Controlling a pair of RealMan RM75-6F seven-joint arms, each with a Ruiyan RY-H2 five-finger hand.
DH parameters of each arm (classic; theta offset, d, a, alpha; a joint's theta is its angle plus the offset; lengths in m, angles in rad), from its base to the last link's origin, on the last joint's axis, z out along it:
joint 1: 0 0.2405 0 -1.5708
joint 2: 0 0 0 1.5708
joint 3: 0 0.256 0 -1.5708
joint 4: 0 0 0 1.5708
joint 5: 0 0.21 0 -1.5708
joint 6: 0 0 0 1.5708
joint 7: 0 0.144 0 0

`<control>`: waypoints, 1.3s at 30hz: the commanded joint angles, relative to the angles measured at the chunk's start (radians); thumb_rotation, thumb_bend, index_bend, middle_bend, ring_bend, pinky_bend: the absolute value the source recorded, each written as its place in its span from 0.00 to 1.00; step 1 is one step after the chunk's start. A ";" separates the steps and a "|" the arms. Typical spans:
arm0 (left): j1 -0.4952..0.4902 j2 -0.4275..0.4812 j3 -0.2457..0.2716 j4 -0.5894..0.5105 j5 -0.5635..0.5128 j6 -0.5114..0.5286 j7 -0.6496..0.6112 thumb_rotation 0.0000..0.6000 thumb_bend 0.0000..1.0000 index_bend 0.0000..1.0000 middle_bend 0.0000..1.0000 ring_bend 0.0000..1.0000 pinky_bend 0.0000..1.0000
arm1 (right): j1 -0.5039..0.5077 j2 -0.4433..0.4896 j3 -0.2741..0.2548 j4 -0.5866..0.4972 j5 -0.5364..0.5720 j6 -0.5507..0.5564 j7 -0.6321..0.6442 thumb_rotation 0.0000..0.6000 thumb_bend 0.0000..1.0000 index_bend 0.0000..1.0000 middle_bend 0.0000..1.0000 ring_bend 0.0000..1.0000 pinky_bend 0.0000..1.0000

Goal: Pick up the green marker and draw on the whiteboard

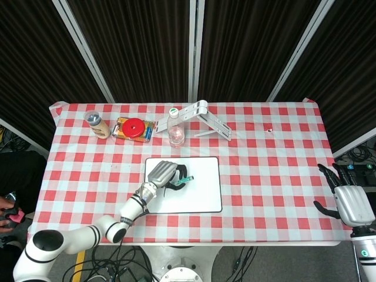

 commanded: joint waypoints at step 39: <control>0.073 0.416 0.115 -0.360 -0.385 0.008 0.826 1.00 0.43 0.54 0.54 0.62 0.83 | -0.012 -0.012 -0.012 0.038 -0.050 0.039 0.056 1.00 0.13 0.00 0.18 0.00 0.01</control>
